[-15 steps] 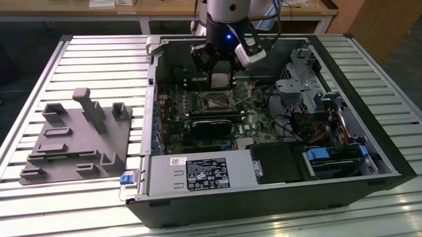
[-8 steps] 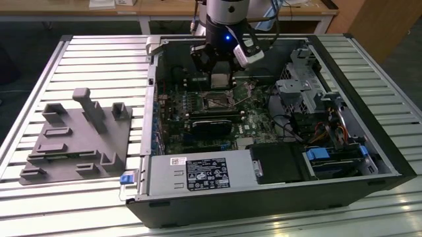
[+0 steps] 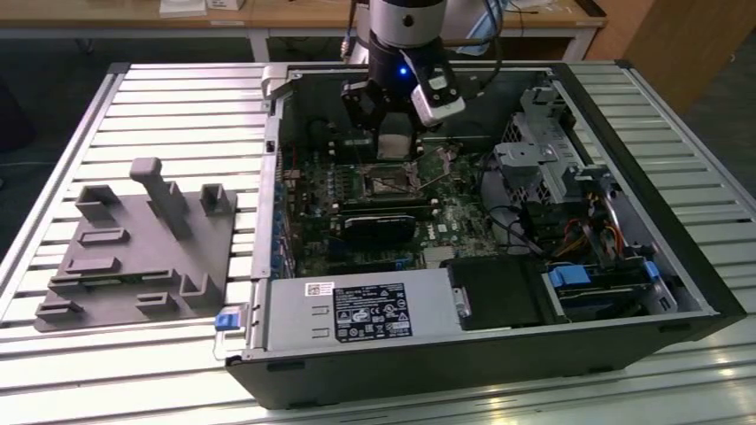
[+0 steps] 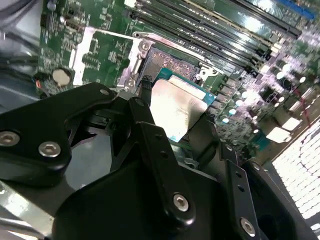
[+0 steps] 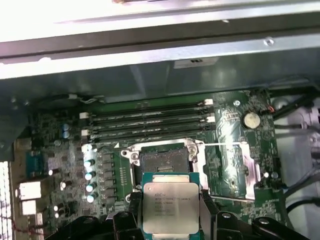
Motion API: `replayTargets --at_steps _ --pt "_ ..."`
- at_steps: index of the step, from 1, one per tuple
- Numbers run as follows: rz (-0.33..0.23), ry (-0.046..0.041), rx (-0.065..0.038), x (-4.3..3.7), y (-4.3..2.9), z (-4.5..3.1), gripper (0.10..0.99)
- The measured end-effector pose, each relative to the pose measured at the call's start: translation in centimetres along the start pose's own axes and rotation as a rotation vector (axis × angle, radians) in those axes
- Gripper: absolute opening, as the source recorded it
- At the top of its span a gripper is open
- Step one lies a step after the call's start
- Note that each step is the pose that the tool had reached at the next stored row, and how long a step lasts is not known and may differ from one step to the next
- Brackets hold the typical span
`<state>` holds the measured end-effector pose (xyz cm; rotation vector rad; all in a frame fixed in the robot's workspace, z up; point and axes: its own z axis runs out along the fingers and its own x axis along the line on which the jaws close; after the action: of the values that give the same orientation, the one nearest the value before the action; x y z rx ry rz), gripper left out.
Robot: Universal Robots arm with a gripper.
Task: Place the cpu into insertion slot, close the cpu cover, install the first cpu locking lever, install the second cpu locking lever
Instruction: 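Place the cpu into insertion slot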
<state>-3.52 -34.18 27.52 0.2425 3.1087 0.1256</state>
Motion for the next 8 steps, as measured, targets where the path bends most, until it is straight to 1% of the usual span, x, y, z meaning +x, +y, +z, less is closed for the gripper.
replayTargets --at_steps 8 --pt "0.145 -0.0119 0.002 0.01 -0.03 0.34 0.541"
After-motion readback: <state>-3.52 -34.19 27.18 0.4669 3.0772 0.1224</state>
